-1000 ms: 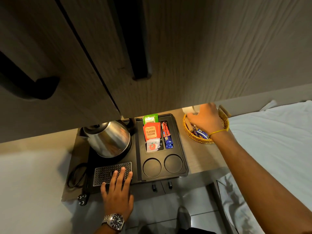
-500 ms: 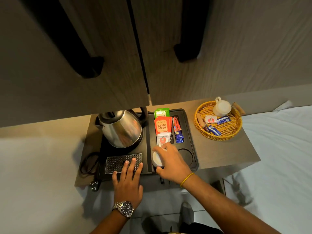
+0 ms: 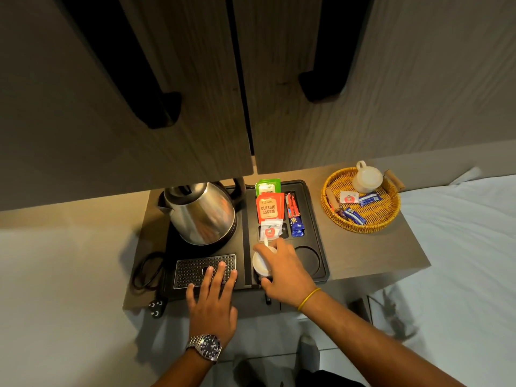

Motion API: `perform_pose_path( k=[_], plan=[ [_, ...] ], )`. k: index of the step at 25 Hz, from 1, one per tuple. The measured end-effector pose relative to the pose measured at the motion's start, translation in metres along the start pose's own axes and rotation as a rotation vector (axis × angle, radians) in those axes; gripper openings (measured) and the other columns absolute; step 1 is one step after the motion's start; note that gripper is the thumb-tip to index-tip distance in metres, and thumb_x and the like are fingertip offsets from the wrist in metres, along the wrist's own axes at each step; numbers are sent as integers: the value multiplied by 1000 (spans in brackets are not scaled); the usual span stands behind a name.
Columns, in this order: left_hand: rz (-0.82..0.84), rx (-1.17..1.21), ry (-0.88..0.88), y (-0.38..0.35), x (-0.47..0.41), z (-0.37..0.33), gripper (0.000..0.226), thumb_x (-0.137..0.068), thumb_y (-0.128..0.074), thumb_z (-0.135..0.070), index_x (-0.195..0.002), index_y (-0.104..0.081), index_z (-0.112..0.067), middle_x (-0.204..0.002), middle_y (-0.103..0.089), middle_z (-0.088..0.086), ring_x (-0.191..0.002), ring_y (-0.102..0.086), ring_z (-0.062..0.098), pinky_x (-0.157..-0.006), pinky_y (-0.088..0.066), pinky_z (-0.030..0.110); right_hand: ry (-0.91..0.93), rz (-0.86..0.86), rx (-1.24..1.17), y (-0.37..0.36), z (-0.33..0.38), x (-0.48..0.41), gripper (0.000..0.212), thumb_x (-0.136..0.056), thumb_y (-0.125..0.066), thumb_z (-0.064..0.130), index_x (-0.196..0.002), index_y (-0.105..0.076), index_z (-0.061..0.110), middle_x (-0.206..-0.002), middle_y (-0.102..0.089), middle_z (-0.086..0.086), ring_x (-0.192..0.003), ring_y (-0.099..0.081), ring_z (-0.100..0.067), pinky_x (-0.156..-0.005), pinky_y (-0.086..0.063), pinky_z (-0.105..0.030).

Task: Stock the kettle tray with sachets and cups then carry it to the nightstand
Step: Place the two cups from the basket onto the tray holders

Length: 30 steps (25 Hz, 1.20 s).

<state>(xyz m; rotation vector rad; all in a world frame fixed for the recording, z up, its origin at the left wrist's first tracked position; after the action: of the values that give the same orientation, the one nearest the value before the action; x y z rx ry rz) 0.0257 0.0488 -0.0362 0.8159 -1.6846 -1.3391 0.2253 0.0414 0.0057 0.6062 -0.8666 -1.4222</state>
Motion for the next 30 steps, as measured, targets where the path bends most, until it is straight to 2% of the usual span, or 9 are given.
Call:
perform_pose_path(
  k=[4,6,9,11,14,21,24,27,30],
  plan=[
    [-13,20,-12,-5,-7,3,113,-45,-80,-37,-149,-36,-35,-163,-26,-2,-146,-31,26,-104,-30,66,4,-27,-124,24,-16,-3,98,-74,-67,68,-157,-20,44,-140,-38,5,-128,-41,-18,-106,-46,-33],
    [-11,36,-24,-8,-11,4,117,-38,-84,-38,-146,-39,-36,-162,-30,-2,-143,-36,28,-103,-31,66,-7,-209,-84,68,-45,-21,85,-80,-60,70,-153,-31,40,-136,-44,6,-121,-45,-12,-101,-43,-27],
    [-10,31,-29,-7,-12,-1,115,-35,-82,-35,-142,-42,-35,-158,-36,0,-138,-42,30,-101,-30,65,-220,-361,232,157,-112,-54,43,-88,-48,55,-102,-65,19,-108,-66,-10,-106,-62,-27,-90,-47,-36],
    [-10,26,-33,-3,-11,-4,114,-35,-81,-35,-142,-42,-34,-156,-38,1,-137,-43,30,-100,-32,65,-529,-225,389,200,-154,-70,38,-89,-44,48,-86,-66,17,-102,-73,-12,-107,-67,-34,-92,-47,-40],
    [0,5,-50,-1,-12,-5,125,-25,-89,-39,-141,-42,-34,-155,-38,0,-135,-42,32,-97,-33,68,-735,89,395,217,-180,-81,46,-94,-52,55,-120,-69,21,-131,-68,-9,-127,-59,-33,-107,-41,-43],
    [-5,8,-31,1,-11,-6,125,-27,-91,-39,-142,-43,-34,-155,-41,2,-137,-42,32,-98,-33,69,-753,-14,214,224,-169,-71,48,-101,-55,41,-137,-58,9,-147,-56,-16,-138,-50,-35,-118,-36,-45],
    [6,-4,-10,-3,-7,-2,108,-42,-79,-39,-144,-46,-32,-160,-36,1,-142,-38,29,-104,-28,66,-727,-97,-94,233,-147,-51,30,-98,-60,37,-92,-66,8,-129,-67,-20,-124,-61,-37,-109,-47,-45],
    [4,-7,9,-6,-5,1,106,-50,-72,-38,-149,-37,-34,-164,-27,-1,-147,-31,27,-107,-24,65,-508,-231,26,234,-100,-38,32,-90,-65,39,-66,-60,18,-84,-71,-12,-92,-71,-33,-74,-51,-30],
    [3,-9,3,-6,-5,2,102,-57,-70,-39,-151,-31,-35,-164,-26,-1,-149,-29,27,-107,-23,65,-271,-258,96,204,-55,-23,37,-72,-78,39,-105,-73,22,-104,-65,-12,-100,-63,-32,-83,-47,-30]
  ],
)
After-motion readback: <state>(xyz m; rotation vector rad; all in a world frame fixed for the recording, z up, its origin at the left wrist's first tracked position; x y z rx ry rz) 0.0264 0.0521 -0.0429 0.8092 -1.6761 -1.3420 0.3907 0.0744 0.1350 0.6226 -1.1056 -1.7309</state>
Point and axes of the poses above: each hand's wrist, its own x-axis away from the middle knuckle, its own y-axis out of the back of the hand, z = x × y, the point moved 5 cm from there along -x, towards the middle knuckle
